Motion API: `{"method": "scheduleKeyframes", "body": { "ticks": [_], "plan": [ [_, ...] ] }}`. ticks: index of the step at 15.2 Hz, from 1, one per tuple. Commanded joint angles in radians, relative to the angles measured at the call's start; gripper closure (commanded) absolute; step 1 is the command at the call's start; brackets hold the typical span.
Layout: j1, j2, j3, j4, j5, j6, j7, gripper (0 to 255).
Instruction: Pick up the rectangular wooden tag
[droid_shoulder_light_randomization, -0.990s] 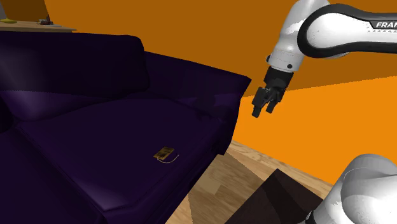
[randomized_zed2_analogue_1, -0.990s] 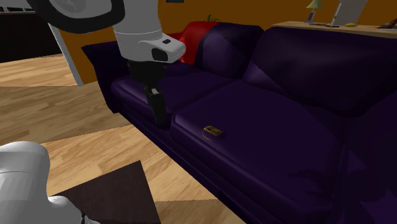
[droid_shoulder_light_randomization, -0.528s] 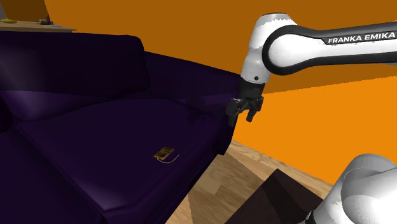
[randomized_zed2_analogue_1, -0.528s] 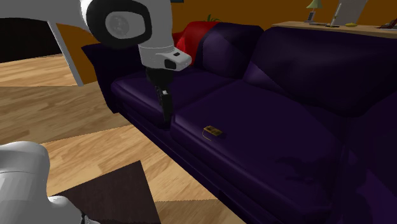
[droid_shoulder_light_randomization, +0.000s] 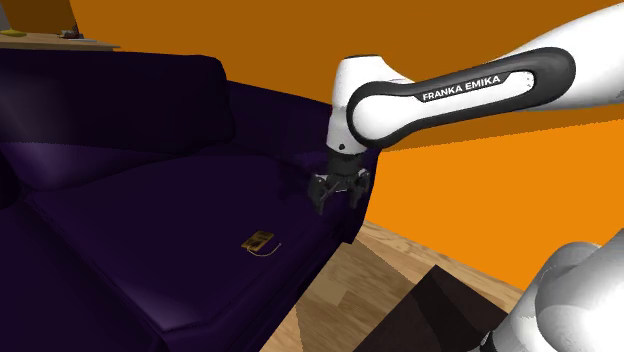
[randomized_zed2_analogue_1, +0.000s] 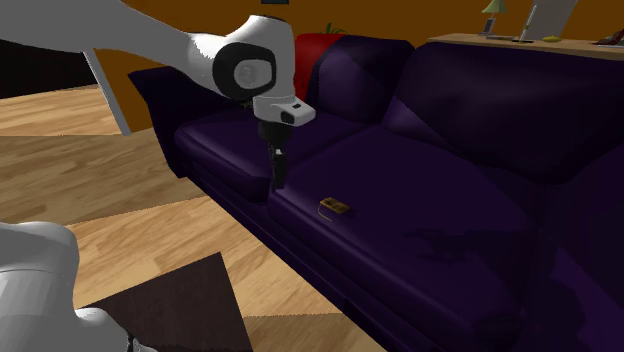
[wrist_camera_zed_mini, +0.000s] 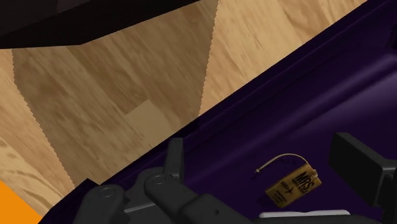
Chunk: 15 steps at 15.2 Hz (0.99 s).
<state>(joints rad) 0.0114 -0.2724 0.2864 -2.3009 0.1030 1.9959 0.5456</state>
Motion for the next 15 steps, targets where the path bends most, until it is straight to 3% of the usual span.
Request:
{"method": "scheduleKeyframes", "body": {
  "ticks": [1,7,15],
  "plan": [
    [-0.004,0.085,0.028,0.048,-0.022,0.024,0.074,0],
    [0.008,0.353,0.073,0.219,-0.123,0.068,0.287,0],
    [0.089,0.714,0.042,0.529,-0.245,0.043,0.517,0]
  ]
}}
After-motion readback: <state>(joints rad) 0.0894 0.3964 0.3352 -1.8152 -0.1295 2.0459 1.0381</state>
